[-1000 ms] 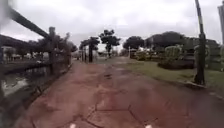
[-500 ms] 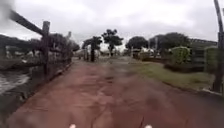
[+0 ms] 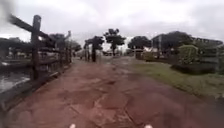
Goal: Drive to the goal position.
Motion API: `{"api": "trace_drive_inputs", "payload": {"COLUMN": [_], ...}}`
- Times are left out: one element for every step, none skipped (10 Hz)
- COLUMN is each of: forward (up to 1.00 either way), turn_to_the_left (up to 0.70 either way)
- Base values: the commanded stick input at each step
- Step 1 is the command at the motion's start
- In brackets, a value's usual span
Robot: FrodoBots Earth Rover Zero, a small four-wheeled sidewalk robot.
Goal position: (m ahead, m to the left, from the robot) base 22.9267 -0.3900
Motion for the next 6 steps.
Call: {"api": "trace_drive_inputs", "payload": {"forward": [0.85,0.85,0.85,0.85,0.85,0.85], "turn_to_the_left": [0.01,0.01,0.01,0.01,0.01,0.01]}}
